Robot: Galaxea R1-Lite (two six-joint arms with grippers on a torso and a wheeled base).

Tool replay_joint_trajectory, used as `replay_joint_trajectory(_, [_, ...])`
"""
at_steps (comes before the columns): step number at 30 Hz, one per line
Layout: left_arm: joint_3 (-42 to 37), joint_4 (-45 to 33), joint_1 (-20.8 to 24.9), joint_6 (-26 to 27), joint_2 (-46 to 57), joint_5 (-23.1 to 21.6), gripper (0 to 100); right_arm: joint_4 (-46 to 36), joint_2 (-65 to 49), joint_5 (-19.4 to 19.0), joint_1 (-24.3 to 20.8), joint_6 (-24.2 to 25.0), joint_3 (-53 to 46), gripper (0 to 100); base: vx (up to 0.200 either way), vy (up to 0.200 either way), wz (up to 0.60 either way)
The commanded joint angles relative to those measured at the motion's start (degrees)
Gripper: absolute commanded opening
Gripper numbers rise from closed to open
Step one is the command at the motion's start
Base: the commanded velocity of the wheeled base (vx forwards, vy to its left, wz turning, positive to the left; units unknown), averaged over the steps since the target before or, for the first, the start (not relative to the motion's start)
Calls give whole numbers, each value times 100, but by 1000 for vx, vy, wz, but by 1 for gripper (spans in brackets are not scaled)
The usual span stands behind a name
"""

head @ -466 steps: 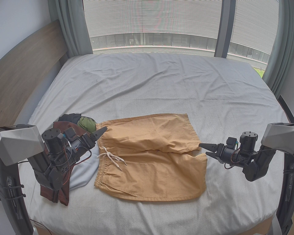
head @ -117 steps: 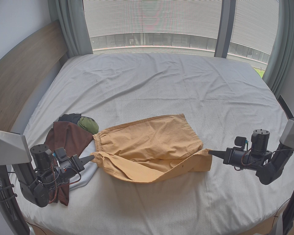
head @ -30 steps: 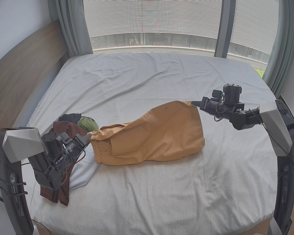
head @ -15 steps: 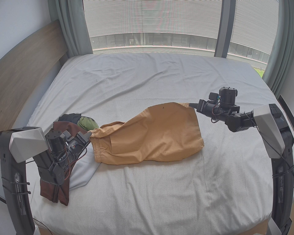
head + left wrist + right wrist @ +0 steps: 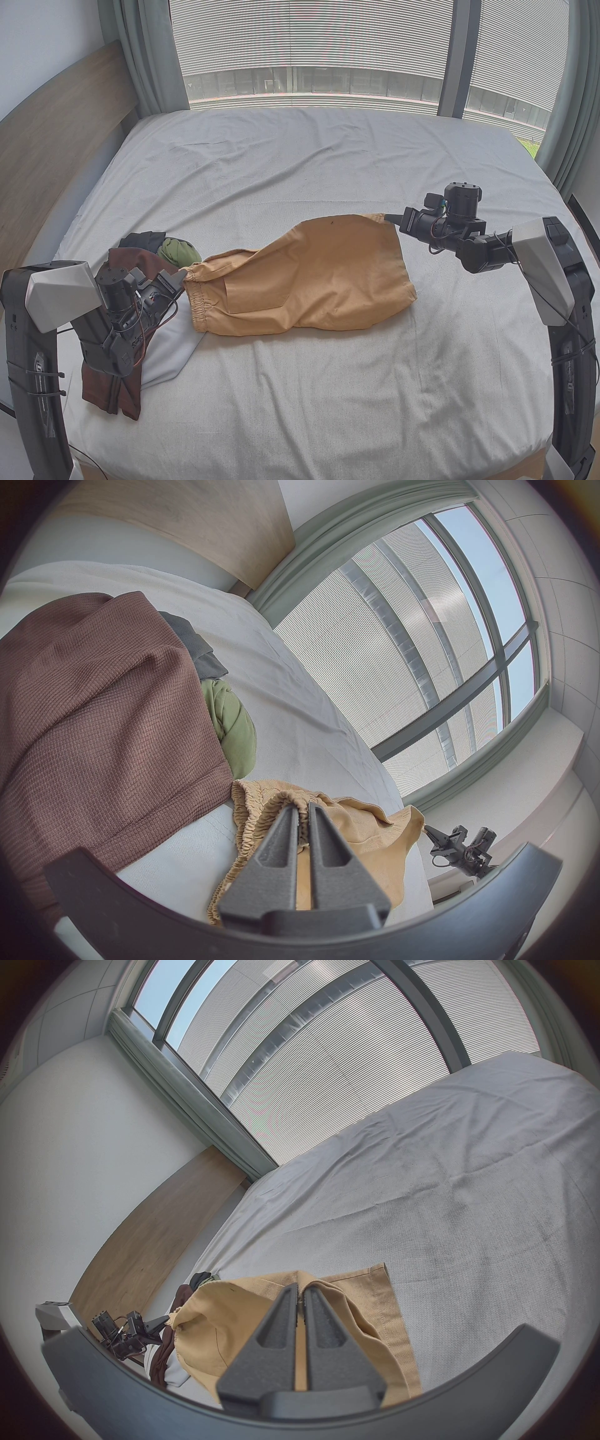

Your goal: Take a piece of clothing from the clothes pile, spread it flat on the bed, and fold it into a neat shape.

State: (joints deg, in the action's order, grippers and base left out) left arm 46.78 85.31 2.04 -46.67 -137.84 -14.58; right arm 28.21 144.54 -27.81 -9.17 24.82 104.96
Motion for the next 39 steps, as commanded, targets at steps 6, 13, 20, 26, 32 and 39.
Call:
replay_joint_trajectory(6, [51,-6,-1,0,-50,-1,100,9,30,-41,-6,-3,16,0,0,0,0])
replay_joint_trajectory(13, [86,38,-10,-9,38,69,100,185,276,276,-24,67,437,100,0,0,0])
replay_joint_trajectory(20, [-406,82,34,0,653,192,100,396,-242,372,-24,199,-222,100,0,0,0])
replay_joint_trajectory(26, [-1012,100,148,17,1163,78,100,493,-981,337,-32,199,-1461,100,0,0,0])
replay_joint_trajectory(32, [-1390,170,271,114,1426,-142,100,1328,-1912,311,-94,181,-3509,100,0,0,0])
replay_joint_trajectory(39, [-1531,170,394,817,1418,-142,100,1626,-2194,329,-217,155,-4660,100,0,0,0])
